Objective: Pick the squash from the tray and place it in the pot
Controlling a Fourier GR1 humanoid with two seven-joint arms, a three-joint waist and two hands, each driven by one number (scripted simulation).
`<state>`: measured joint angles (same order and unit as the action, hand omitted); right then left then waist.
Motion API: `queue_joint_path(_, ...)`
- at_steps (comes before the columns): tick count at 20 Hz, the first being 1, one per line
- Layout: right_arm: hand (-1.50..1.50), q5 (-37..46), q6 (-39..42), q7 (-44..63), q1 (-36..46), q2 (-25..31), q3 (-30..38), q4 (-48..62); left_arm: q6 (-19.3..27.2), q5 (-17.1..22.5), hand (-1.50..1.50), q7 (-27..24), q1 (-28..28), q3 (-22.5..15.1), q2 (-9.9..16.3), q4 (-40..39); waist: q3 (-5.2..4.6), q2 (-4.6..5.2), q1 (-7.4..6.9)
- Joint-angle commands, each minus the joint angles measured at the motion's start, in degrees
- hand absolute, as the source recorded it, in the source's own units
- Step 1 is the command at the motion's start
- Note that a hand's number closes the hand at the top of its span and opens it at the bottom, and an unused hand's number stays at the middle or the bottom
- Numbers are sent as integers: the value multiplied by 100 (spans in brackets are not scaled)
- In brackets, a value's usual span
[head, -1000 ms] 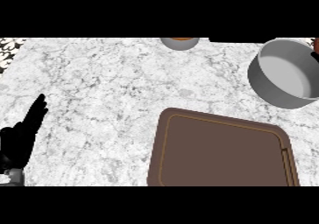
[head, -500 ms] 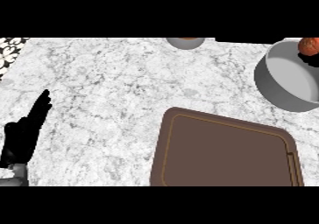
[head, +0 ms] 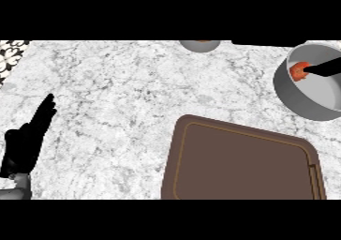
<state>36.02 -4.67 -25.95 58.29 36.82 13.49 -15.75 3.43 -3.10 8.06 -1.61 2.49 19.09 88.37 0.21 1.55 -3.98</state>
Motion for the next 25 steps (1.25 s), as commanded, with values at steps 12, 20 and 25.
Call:
queue_joint_path(12,-150,-1760,1208,-862,355,428,1716,493,107,-108,0,41,153,-1,-153,105,-4,-61,139)
queue_joint_path(20,-150,-2120,2559,-1159,-318,1113,1989,654,-121,38,0,-23,189,369,156,70,-4,-83,208)
queue_joint_path(25,-150,-2250,3161,-1370,-793,1689,2126,731,-186,97,0,60,167,377,126,165,10,-47,143)
